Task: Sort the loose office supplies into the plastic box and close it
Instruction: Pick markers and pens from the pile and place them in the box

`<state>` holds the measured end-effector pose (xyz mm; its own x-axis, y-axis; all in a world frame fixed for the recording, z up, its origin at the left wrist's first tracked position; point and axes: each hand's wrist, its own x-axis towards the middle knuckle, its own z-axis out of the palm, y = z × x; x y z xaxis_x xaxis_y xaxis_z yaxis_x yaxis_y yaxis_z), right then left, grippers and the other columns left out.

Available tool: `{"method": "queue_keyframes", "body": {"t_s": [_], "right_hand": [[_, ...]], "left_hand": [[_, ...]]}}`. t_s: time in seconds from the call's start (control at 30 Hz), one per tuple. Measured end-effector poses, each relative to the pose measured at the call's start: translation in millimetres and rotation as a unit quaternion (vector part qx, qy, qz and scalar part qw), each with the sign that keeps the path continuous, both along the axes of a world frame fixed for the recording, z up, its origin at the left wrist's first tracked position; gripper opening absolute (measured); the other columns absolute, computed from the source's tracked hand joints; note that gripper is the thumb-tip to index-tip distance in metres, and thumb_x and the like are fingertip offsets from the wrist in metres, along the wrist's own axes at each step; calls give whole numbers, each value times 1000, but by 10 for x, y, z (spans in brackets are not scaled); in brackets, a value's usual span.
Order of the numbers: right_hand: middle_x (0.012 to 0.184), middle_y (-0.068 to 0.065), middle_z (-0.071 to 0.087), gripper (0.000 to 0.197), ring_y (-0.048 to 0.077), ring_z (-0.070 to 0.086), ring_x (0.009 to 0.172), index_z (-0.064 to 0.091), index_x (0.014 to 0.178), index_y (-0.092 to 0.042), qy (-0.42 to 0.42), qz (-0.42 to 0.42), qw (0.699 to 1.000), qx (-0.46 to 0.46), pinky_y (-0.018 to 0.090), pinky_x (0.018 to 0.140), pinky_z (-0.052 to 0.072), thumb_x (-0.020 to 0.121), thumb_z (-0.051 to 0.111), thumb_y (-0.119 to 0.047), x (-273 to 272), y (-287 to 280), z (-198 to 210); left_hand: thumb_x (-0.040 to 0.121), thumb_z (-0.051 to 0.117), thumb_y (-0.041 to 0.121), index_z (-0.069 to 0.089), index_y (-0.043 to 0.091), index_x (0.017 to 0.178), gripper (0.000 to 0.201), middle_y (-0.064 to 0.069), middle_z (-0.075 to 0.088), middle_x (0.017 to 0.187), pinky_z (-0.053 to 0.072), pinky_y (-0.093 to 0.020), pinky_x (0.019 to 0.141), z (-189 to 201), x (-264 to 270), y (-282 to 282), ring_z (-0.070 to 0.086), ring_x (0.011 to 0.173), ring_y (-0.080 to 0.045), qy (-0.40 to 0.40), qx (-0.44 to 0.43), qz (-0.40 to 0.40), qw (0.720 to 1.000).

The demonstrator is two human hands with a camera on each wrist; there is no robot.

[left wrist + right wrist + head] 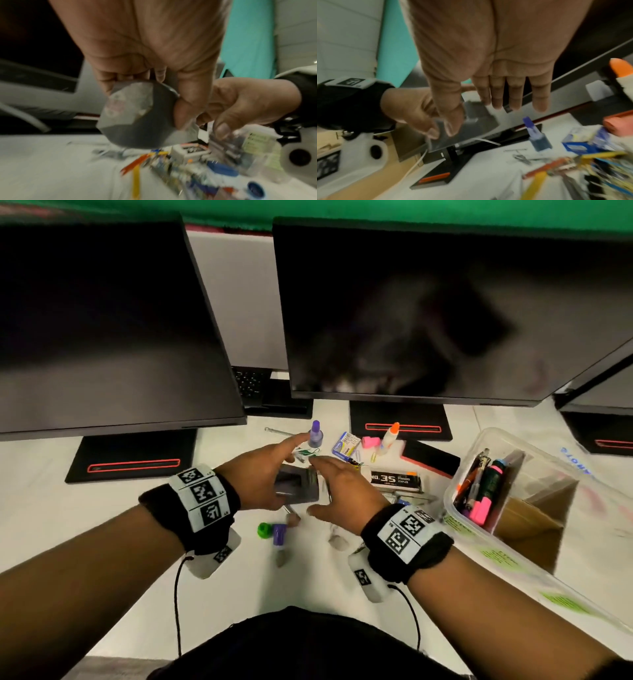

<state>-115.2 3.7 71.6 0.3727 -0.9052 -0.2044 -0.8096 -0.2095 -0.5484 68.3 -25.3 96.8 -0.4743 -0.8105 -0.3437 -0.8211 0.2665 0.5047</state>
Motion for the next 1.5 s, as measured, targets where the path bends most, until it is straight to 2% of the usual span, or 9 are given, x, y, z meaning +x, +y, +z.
{"method": "queue_keyframes", "body": {"t_s": [0.07, 0.2, 0.37, 0.5, 0.6, 0.87, 1.17, 1.3, 1.5], "right_hand": [[135, 7, 49, 77, 23, 44, 125, 40, 138, -15, -17, -14, 1000, -3, 27, 104, 33, 71, 76, -27, -6, 4, 139], [99, 7, 66, 46, 25, 57, 95, 63, 105, -16, 35, -25, 996, -77, 29, 82, 39, 65, 76, -35, -278, 51, 378], [77, 2, 54, 34, 20, 51, 76, 54, 77, -18, 98, -59, 990, -82, 24, 66, 35, 64, 71, -44, -803, 208, 640], [76, 0, 54, 35, 20, 51, 73, 58, 81, -18, 93, -216, 971, -38, 25, 55, 34, 63, 73, -44, -1428, 382, 879], [71, 1, 59, 31, 20, 54, 69, 60, 77, -16, 90, -348, 933, 18, 25, 50, 35, 65, 73, -41, -2072, 567, 1032], [57, 5, 61, 36, 22, 58, 61, 58, 56, -10, 118, -521, 828, 171, 25, 60, 42, 77, 62, -39, -3012, 819, 769], [65, 9, 71, 31, 28, 68, 63, 65, 55, -15, 197, -453, 815, 304, 33, 70, 57, 50, 64, -46, -3034, 650, 439], [56, 6, 57, 23, 23, 48, 47, 60, 46, -15, 128, -472, 783, 383, 24, 53, 42, 63, 69, -27, -2929, 638, 448], [69, 13, 65, 22, 27, 59, 65, 67, 65, -10, 91, -479, 770, 412, 29, 64, 46, 59, 79, -27, -3012, 637, 314]], "left_hand": [[67, 79, 17, 7, 42, 145, 109, 15, 35, 119, 40, -1, 74, 144, -165, -6, 52, 84, 1, 59, -22, -28, 998], [65, 79, 15, 1, 51, 141, 115, 7, 34, 133, 51, -28, 91, 299, -492, 10, 62, 98, -14, 91, -39, -80, 992], [64, 84, 25, 12, 46, 144, 109, 14, 33, 131, 45, -10, 88, 355, -987, 0, 54, 104, -2, 147, -50, -114, 981], [77, 74, 27, 37, 33, 138, 72, 9, 43, 132, 44, -18, 92, 310, -1358, -69, 51, 105, -1, 181, -127, -83, 972], [87, 63, 28, 49, 27, 132, 48, 5, 47, 137, 30, -14, 98, 179, -1592, -75, 48, 120, -9, 112, -150, -168, 968], [91, 52, 39, 57, 32, 126, 36, 12, 54, 133, 24, -27, 113, -128, -1987, 52, 29, 138, -12, 21, -156, -296, 942], [93, 50, 34, 63, 24, 118, 29, 6, 60, 128, 34, -31, 108, -133, -2190, 181, 44, 130, -12, -2, -153, -314, 937], [94, 50, 30, 66, 21, 111, 26, 2, 65, 117, 37, -34, 105, -157, -2177, 226, 53, 118, -16, -15, -163, -334, 928], [95, 47, 15, 62, 15, 119, 28, -4, 64, 119, 42, -35, 102, -268, -2124, 285, 55, 114, -22, 18, -156, -340, 927]]}}
